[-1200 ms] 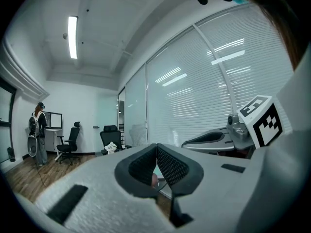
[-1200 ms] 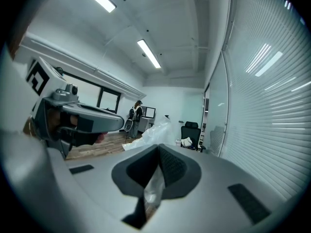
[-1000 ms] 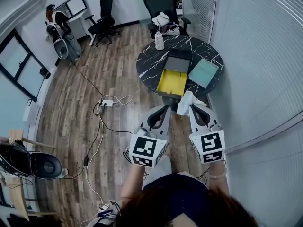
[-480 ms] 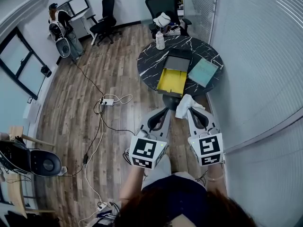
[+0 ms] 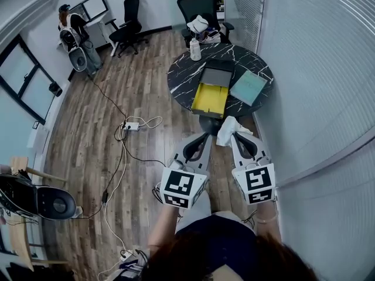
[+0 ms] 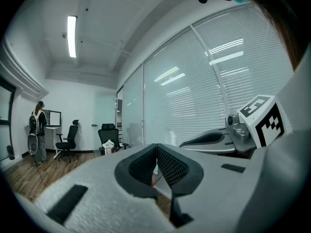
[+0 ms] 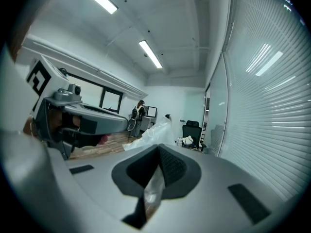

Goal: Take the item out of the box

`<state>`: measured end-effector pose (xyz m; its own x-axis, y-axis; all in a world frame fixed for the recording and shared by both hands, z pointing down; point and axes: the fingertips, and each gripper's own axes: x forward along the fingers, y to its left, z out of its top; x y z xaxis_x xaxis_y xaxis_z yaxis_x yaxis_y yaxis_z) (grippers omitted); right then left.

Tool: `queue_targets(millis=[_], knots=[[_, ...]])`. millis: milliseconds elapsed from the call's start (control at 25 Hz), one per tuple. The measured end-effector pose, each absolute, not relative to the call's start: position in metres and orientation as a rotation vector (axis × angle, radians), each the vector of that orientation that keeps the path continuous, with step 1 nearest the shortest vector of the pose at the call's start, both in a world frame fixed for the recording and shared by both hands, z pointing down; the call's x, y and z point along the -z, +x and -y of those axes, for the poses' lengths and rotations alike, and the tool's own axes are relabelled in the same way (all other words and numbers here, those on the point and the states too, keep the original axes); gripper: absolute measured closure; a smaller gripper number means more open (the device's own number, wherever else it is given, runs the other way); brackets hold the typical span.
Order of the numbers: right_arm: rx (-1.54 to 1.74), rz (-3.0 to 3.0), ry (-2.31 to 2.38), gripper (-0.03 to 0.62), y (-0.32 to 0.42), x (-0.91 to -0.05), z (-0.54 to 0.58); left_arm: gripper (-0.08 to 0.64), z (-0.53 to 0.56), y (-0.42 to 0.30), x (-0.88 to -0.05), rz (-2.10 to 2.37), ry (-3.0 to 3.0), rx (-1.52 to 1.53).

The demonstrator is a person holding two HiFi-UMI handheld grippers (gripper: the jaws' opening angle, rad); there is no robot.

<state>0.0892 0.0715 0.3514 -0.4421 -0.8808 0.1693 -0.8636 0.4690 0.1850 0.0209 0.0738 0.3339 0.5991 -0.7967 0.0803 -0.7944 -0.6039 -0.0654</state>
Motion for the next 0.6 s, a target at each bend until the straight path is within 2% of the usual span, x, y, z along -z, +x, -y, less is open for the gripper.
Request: queue_targets(millis=[600], knots=[[0.102,2.475,1.510,0.568,0.0949,-0.3500,-0.0672,0.532,-0.0686,0.0286,-0.3387,-1.374,-2.814,0.166]])
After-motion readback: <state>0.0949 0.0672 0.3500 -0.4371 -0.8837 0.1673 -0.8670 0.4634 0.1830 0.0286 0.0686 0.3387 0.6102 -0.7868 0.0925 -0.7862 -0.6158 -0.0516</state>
